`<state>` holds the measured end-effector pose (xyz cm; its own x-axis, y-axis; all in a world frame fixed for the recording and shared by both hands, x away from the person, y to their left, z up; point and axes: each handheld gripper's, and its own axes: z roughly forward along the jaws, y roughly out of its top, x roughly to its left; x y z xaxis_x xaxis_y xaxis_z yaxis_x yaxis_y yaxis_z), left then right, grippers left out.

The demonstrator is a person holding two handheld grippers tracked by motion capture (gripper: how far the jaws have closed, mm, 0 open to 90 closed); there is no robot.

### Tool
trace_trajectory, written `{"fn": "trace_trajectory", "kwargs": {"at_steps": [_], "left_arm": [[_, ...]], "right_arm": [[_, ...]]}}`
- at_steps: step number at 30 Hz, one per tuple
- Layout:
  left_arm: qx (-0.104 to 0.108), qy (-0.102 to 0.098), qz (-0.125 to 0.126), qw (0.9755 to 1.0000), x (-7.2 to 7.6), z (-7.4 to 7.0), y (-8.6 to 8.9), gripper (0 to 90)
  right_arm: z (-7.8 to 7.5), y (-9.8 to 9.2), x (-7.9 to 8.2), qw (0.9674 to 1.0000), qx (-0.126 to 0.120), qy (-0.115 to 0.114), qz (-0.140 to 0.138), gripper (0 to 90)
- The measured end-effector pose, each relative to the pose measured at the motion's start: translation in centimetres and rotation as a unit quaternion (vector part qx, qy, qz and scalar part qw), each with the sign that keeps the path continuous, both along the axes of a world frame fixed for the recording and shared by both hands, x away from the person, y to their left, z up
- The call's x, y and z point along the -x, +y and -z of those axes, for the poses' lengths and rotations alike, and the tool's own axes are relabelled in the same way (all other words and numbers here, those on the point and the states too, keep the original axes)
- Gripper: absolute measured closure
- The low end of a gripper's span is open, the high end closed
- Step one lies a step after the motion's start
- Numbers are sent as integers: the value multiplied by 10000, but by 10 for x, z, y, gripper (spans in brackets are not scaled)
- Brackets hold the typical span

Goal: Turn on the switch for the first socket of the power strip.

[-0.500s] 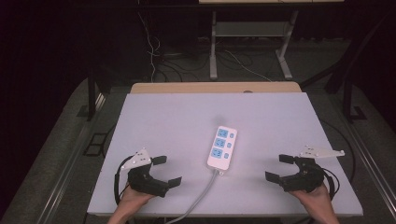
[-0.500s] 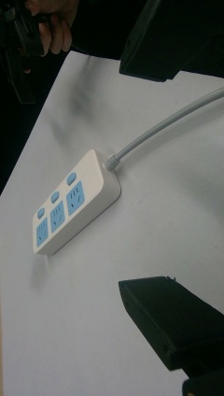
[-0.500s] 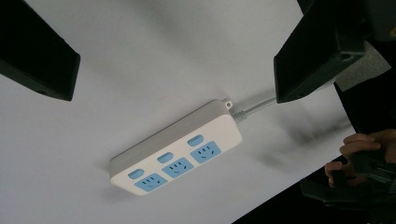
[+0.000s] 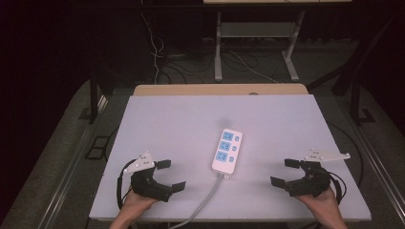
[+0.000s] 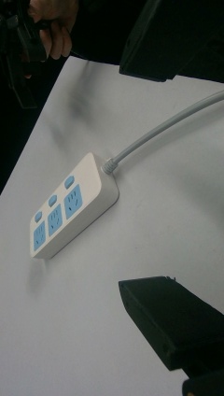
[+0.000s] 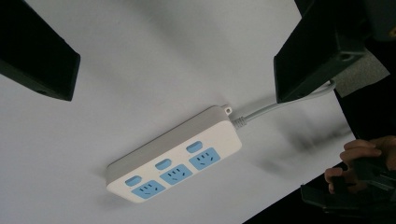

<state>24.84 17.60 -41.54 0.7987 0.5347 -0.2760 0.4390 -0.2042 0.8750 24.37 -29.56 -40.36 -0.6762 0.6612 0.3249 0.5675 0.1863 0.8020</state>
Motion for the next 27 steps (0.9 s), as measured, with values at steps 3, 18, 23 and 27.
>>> {"fn": "trace_trajectory", "kwargs": {"at_steps": [3,18,23,27], "left_arm": [[-9,0,11,10000,0,0,0,0],[27,-14,34,10000,-2,1,4,0],[35,-16,10,10000,-1,1,5,0],[27,-12,-1,10000,-1,2,4,0]], "right_arm": [[0,0,0,10000,14,14,-9,0],[-1,-2,-3,9999,75,75,40,1],[-3,-1,-6,9999,24,107,53,1],[-7,-1,-8,9999,27,119,52,1]]}}
